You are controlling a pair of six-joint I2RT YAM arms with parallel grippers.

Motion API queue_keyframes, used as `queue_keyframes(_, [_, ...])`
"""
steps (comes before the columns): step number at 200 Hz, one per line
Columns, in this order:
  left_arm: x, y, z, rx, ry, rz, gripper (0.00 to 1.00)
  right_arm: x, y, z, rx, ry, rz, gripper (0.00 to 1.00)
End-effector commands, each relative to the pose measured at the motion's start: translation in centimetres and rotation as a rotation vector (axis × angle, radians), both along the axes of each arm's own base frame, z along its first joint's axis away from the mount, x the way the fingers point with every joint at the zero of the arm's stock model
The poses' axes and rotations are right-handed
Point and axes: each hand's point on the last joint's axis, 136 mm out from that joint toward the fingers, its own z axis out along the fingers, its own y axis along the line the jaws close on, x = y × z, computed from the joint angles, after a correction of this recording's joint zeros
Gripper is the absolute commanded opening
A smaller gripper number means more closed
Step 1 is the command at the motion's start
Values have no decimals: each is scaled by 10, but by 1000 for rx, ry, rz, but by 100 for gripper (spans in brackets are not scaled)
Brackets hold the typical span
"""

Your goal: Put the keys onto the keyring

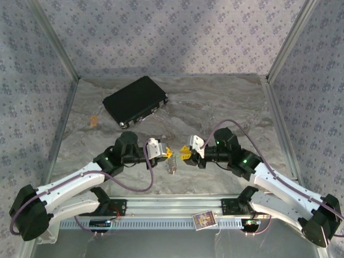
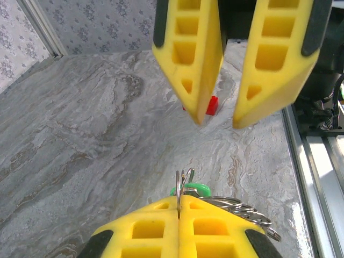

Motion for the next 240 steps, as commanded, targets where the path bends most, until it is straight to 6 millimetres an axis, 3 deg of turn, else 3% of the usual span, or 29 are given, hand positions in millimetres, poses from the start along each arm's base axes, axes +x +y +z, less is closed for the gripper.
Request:
queue_keyframes(1, [-9, -4, 18, -62, -58, -57, 0, -9, 10, 3, -7, 21, 57, 23])
queue_keyframes(39, [-12, -4, 18, -63, -52, -70, 0, 0, 16, 9, 23, -19, 18, 26])
queue_keyframes(100, [-13, -5, 17, -60, -50, -80, 0, 9, 9, 20, 32, -79, -40, 23])
queue_keyframes(166, [-18, -6, 17, -62, -44, -101, 0, 12, 23, 12, -6, -57, -6, 23])
queue_keyframes(202, [-18, -6, 18, -63, -46, -103, 0, 11, 26, 10, -10, -48, 14, 18])
queue_keyframes(240, [-18, -7, 20, -69, -47, -106, 0, 10, 27, 8, -18, -48, 26, 4])
